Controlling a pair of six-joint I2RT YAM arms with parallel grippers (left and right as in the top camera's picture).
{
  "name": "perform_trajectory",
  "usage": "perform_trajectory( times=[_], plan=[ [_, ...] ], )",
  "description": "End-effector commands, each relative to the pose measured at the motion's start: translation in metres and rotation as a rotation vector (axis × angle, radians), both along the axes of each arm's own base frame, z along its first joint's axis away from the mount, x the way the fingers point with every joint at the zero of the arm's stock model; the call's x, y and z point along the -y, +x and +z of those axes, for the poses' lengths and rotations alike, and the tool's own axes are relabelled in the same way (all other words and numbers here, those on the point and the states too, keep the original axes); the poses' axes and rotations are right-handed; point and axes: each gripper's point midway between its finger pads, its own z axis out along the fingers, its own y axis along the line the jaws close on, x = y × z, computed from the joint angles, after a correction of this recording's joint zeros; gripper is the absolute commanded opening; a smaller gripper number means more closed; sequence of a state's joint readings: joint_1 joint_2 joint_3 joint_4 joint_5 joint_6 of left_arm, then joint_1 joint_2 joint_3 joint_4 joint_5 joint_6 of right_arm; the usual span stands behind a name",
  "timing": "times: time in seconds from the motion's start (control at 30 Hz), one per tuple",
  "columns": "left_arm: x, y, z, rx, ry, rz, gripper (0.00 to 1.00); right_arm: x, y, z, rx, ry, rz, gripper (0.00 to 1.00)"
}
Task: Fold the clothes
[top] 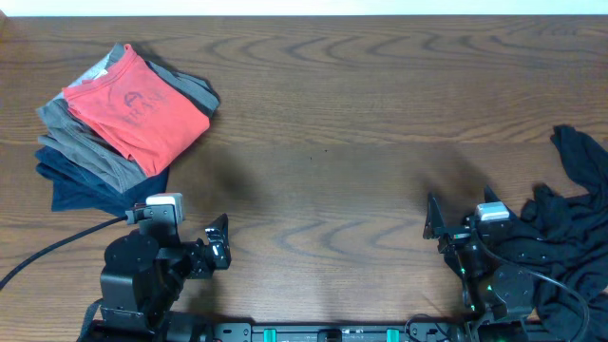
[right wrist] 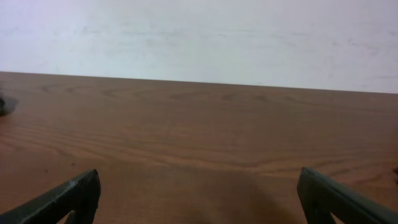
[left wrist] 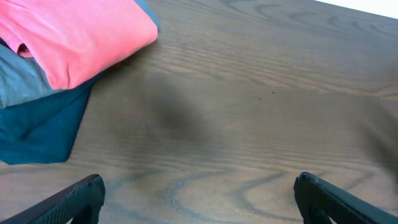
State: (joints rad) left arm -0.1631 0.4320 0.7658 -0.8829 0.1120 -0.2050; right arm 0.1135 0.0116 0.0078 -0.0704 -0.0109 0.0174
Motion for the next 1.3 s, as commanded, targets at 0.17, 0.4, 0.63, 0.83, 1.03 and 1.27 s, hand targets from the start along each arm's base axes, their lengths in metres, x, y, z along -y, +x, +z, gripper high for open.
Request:
perform_trajectory(
  times=[0.17,0.4,0.63,0.83,1.03,1.27],
  plan=[
    [-0.002,-0.004,-0.006,0.013,0.013,0.002,0.98,0.004,0.0,-0.001,0.002,-0.012,-0.017,0.99],
    [-0.021,-0.01,-0.043,0.012,0.072,0.077,0.98,0.004,0.0,-0.001,0.002,-0.012,-0.017,0.99],
    [-0.031,0.015,-0.069,0.18,0.058,0.148,0.98,0.004,0.0,-0.001,0.002,-0.012,-0.017,0.99],
    [-0.031,0.042,-0.072,0.358,0.031,0.167,0.98,0.004,0.0,-0.001,0.002,-0.012,-0.017,0.99],
    [-0.034,0.061,-0.068,0.529,0.039,0.187,0.98,0.004,0.0,-0.001,0.002,-0.012,-0.017,0.99],
    [-0.035,0.059,-0.073,0.525,0.169,0.134,0.98,0.004,0.0,-0.001,0.002,-0.012,-0.017,0.99]
  ],
)
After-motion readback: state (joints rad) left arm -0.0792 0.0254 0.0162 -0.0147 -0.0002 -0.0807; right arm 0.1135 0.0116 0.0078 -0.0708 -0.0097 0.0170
